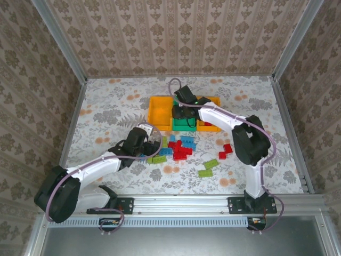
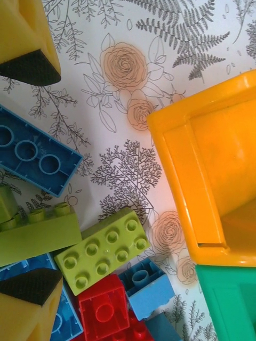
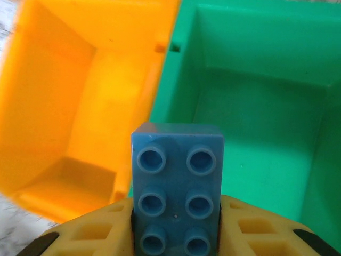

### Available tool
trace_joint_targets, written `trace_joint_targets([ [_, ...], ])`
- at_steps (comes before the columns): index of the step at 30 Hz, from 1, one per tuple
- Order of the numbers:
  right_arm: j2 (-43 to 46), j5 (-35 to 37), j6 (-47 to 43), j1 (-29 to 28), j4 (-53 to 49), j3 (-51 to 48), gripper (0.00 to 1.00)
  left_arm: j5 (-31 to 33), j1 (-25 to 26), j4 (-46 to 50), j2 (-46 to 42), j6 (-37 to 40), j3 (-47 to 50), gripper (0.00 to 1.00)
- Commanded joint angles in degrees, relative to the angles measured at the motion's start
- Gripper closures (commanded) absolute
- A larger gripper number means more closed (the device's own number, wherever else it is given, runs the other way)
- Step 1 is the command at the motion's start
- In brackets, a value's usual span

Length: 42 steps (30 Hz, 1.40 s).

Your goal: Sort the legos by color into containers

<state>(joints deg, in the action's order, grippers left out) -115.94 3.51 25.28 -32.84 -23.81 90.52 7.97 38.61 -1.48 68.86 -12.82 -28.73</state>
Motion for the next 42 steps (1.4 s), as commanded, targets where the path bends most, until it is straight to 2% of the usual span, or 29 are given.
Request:
trace_joint_targets([
  [1,-2.79,3.18,-0.37,0.92,-3.90,3.28,0.63,0.24,0.30,-0.20,-1.61,-1.18,0.96,0.08],
  [4,-3.20,4.46,-0.14,1.53,-4.02,2.69,0.63,0.54,0.29,-0.02,-2.05,-1.16,1.22,0.08],
  [8,-1.12,3.94,-0.94,1.73,-3.52,0.27,0.43,0.47,0.24,-0.27,-1.72,-1.24,1.40,0.08],
  [12,6.79,1.98,-1.71,1.38,2.29,-6.78,0.30,-0.09,0.32,-0.85,-0.80,-1.51,1.10,0.08],
  [15,14.38,0.51,-1.55,1.20,6.39,-12.76,0.26,-0.51,0.32,-0.96,-0.26,-1.68,0.86,0.08],
  [18,20.99,1.19,-2.53,1.20,4.62,-18.04,0.25,-0.76,0.32,-1.20,-0.19,-1.66,0.78,0.08],
  [24,33.20,10.54,-0.82,1.83,-6.67,-30.37,0.24,-0.78,0.35,-1.88,0.12,-1.72,1.09,0.08],
  [31,45.51,10.99,6.31,4.99,-11.93,-46.72,0.25,-2.30,0.41,-3.08,2.86,-1.61,-0.06,0.08],
  [36,47.66,11.45,7.00,10.22,-11.22,-52.15,0.25,-3.64,0.53,-3.45,4.69,-1.55,-1.53,0.08],
  [38,47.08,7.99,6.62,13.34,-8.71,-53.63,0.26,-3.86,0.75,-3.40,4.96,-1.59,-1.83,0.08],
  [42,43.66,7.35,5.61,14.15,-7.33,-52.14,0.25,-3.63,0.93,-2.99,4.55,-1.64,-1.88,0.06],
])
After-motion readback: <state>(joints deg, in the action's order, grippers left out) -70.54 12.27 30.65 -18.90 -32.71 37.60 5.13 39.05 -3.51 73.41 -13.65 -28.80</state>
